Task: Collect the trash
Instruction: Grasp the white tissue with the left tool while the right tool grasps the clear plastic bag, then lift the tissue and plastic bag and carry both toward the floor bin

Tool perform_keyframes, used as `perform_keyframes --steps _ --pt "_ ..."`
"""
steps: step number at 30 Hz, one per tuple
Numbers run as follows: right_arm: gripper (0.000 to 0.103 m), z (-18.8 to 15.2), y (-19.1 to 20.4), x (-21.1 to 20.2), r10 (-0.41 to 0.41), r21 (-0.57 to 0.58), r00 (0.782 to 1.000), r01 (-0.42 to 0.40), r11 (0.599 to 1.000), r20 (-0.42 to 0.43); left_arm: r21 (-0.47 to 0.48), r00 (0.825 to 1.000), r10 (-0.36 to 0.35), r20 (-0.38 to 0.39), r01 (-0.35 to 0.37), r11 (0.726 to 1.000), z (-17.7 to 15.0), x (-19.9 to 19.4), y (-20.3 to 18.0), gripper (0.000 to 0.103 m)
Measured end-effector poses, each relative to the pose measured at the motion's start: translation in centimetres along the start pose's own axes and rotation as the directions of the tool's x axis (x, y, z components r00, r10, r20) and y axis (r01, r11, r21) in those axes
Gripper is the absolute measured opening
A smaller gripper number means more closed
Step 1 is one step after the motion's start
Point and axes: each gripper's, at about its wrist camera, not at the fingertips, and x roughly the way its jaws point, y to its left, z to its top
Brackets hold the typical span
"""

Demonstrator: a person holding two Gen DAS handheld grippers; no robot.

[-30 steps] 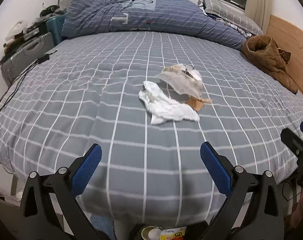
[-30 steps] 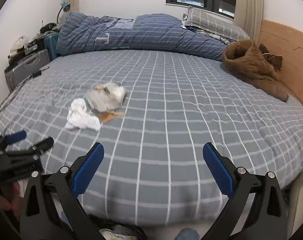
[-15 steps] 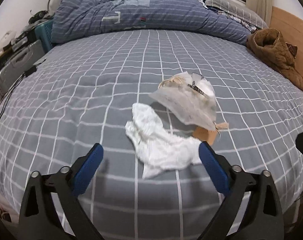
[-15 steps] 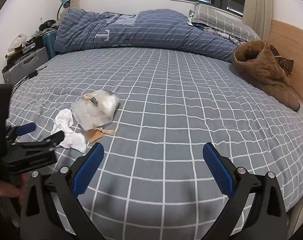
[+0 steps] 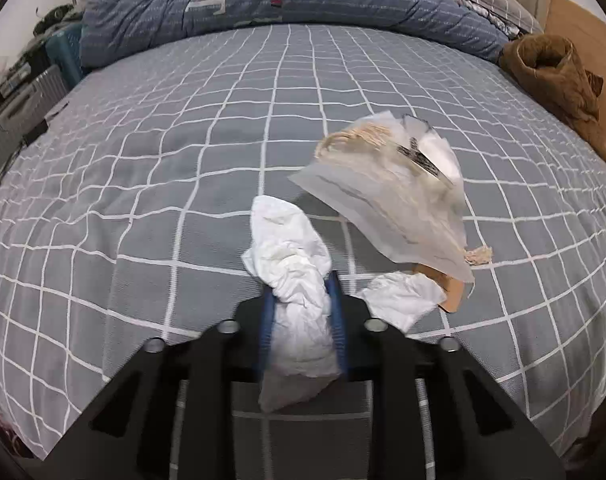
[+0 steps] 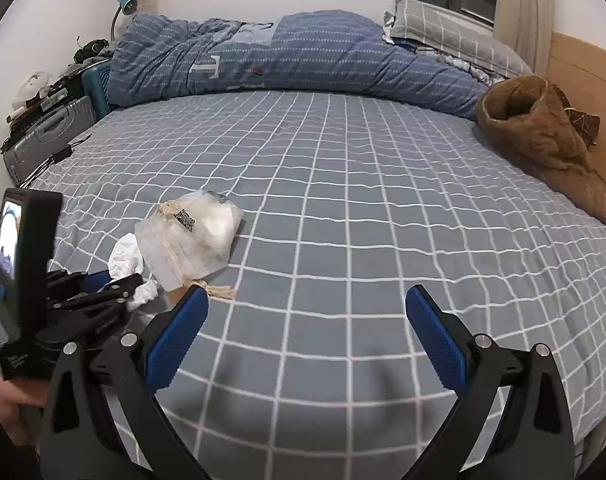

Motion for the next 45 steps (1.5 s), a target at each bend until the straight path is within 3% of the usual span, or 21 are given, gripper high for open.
perform_keyframes --steps 3,16,24,26,28,32,35,45 --pt "0.095 0.7 1.5 1.1 0.009 -0.021 1.000 -0.009 1.000 0.000 -0.022 1.000 -0.030 0.003 0.030 0.999 0.4 -0.5 1.4 0.013" --pt "0.095 4.4 8.2 6.8 0.086 -0.074 0.996 -0.087 0.993 -0.023 -0.103 0.997 0.035 0.071 -0.028 0.994 0.5 -3.2 9.1 0.013" --pt "0.094 4.8 9.4 10.3 0.112 -0.058 0.990 -0.117 0.991 -0.083 -0.139 0.996 0.034 0.076 -0.023 0.990 0.7 -3.3 10.4 0.013" --pt "0.081 4.7 9.8 11.2 0.120 -0.067 0.986 -0.128 0.989 -0.120 -0.138 0.997 0.034 0.076 -0.024 0.990 0.7 -3.3 10.2 0.013" --pt "0.076 4.4 10.2 11.9 0.106 -0.083 0.984 -0.118 0.990 -0.143 -0.138 0.996 0.035 0.077 -0.024 0.990 0.8 -3.2 10.1 0.013" --pt "0.052 4.0 10.3 12.0 0.085 -0.104 0.986 -0.100 0.990 -0.146 -0.145 0.996 0.041 0.075 -0.030 0.989 0.7 -3.1 10.1 0.013" --pt "0.040 4.1 10.0 11.6 0.092 -0.098 0.986 -0.106 0.989 -0.136 -0.141 0.996 0.041 0.076 -0.030 0.990 0.7 -3.1 9.8 0.013" --pt "0.034 4.4 10.2 8.1 0.113 -0.096 0.991 -0.119 0.988 -0.069 -0.132 0.995 0.027 0.091 -0.015 0.991 0.8 -3.6 9.4 0.013"
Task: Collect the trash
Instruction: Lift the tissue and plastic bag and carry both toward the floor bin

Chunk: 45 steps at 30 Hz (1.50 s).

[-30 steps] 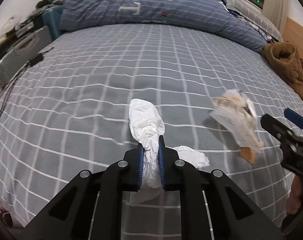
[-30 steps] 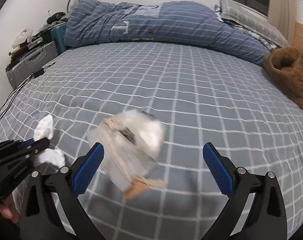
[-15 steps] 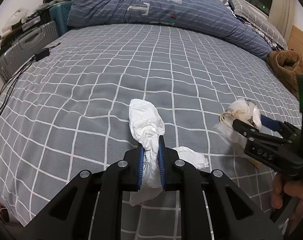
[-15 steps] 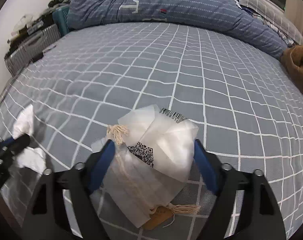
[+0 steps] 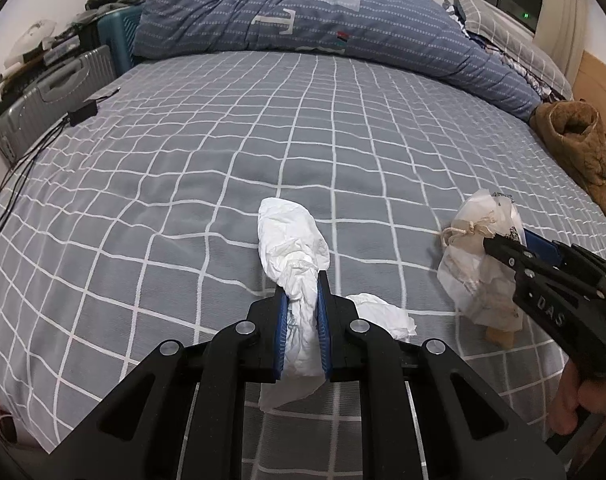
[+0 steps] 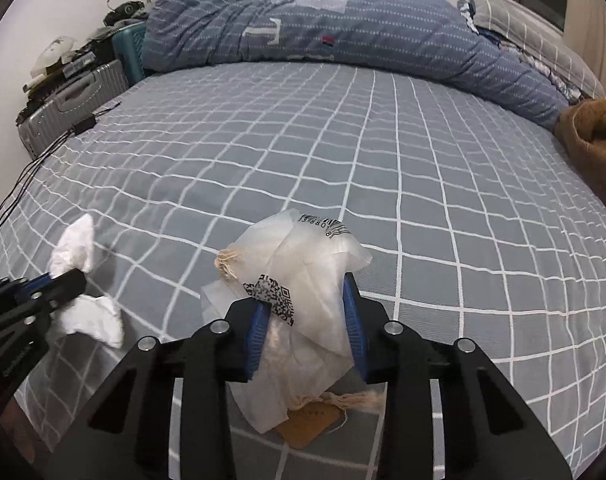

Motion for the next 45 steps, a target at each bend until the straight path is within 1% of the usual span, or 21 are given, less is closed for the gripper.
perform_keyframes --steps 3,7,18,24,30,36,45 --pt "0.034 -0.4 0.1 -1.7 -0.012 0.000 1.000 0.012 1.000 0.026 0.004 1.000 0.000 0.005 0.000 1.000 0.0 -0.5 -0.2 0.013" --pt "0.034 -1.2 -0.1 -3.3 -0.036 0.006 0.998 0.036 0.999 0.041 0.007 1.000 -0.011 0.021 0.011 1.000 -0.1 -1.6 -0.4 0.013" --pt "0.034 -2.8 0.3 -8.5 -0.063 0.021 0.993 0.061 0.998 0.100 0.001 0.997 -0.048 0.059 0.048 0.999 -1.7 -5.5 -0.5 0.013" --pt "0.034 -4.0 0.9 -11.2 -0.080 0.007 0.989 0.080 0.997 0.126 0.018 0.995 -0.071 0.068 0.070 0.997 -3.5 -7.6 -1.3 0.013" --pt "0.034 -5.6 1.0 -13.3 -0.086 0.006 0.989 0.086 0.996 0.124 0.033 0.995 -0.078 0.069 0.076 0.997 -5.6 -9.2 -1.8 0.013" --pt "0.034 -7.2 1.3 -15.8 -0.095 0.020 0.986 0.093 0.995 0.137 0.018 0.993 -0.081 0.086 0.080 0.997 -7.1 -11.5 -1.5 0.013" --pt "0.034 -9.9 1.4 -18.4 -0.094 0.047 0.987 0.089 0.995 0.127 0.026 0.992 -0.096 0.083 0.094 0.995 -10.3 -14.2 -2.1 0.013"
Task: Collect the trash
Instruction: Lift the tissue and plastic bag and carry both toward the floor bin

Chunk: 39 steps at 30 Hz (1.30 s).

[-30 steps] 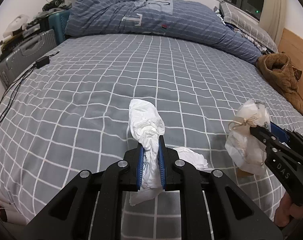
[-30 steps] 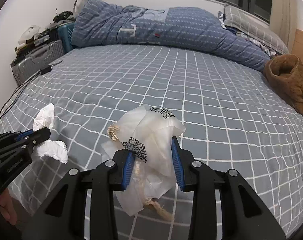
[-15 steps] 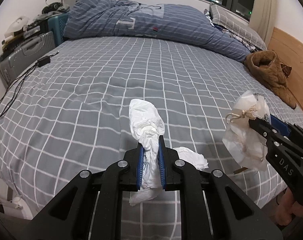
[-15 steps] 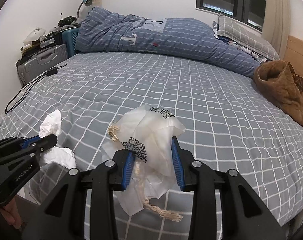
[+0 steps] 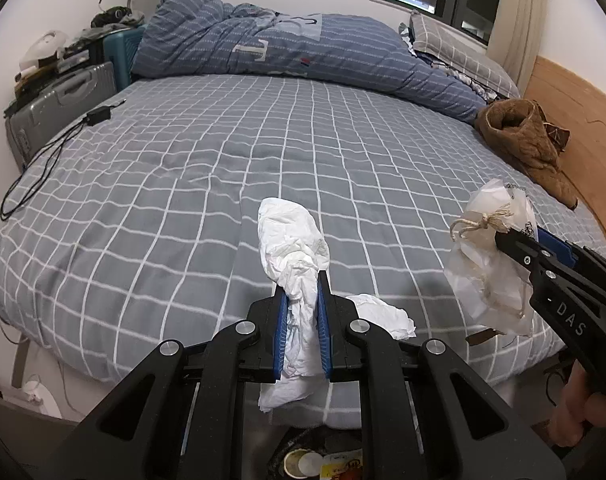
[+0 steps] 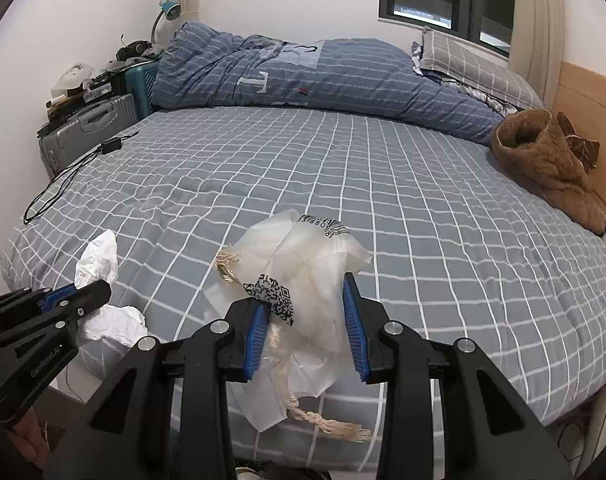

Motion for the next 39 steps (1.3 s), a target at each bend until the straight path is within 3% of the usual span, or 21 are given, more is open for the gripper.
perform_keyframes --steps 20,39 --pt "0.034 -5.9 0.2 -5.1 0.007 -0.003 0.999 -0.007 1.000 -0.053 0.026 0.999 -0.010 -0.047 0.011 1.000 -5.9 -4.0 -2.3 0.013" --pt "0.034 -12.0 1.6 -9.0 0.020 -0.007 0.989 -0.021 1.000 -0.147 -0.019 0.992 0.027 -0.127 -0.030 0.999 -10.8 -7.2 -1.9 0.013"
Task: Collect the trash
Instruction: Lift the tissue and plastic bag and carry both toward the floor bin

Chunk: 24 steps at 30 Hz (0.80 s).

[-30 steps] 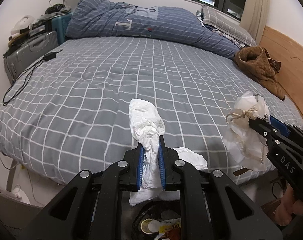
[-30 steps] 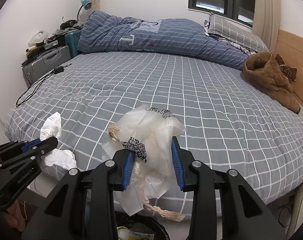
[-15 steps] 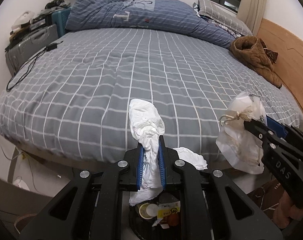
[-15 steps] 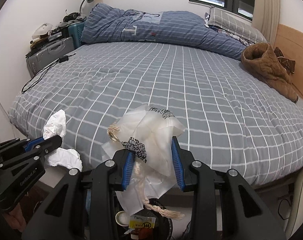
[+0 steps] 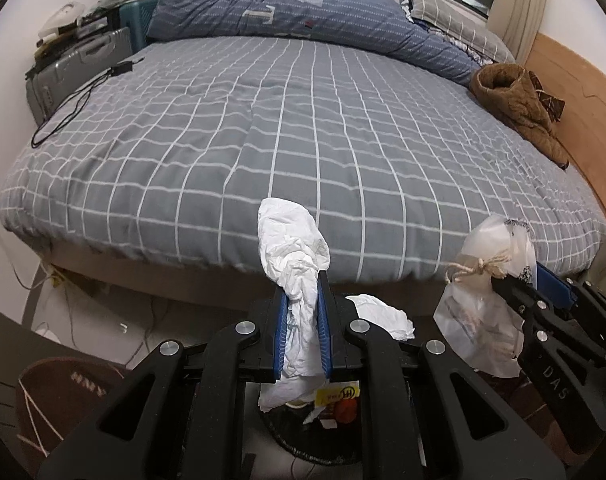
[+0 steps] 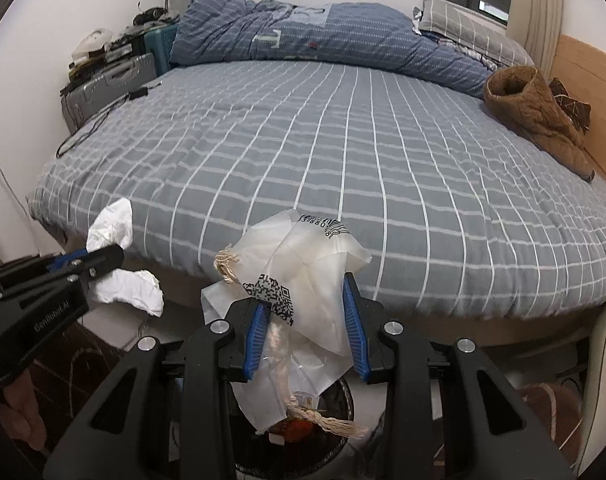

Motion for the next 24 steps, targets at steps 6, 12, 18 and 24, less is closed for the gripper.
perform_keyframes --steps 6,12,18,24 --pt "0.034 -1.6 -0.2 -0.5 0.008 0.007 0.999 -0.008 1.000 -0.035 0.012 0.999 0.018 -0.032 -0.018 1.000 -1.7 0.1 0.4 0.013" --pt "0.034 -3.5 -0.1 0.6 0.005 0.000 0.996 -0.005 1.000 -0.093 0.008 0.996 0.025 -0.086 -0.024 1.000 -3.7 1.3 1.0 0.013" --pt "0.034 -6.4 0.2 4.4 0.029 0.006 0.980 -0.028 1.000 -0.195 0.025 0.989 0.032 -0.144 -0.029 0.999 -5.9 4.8 1.3 0.013" --pt "0.034 -7.8 0.9 7.6 0.029 -0.002 0.964 -0.031 1.000 -0.266 0.038 0.977 0.047 -0.206 -0.040 0.998 -7.2 8.4 2.0 0.013"
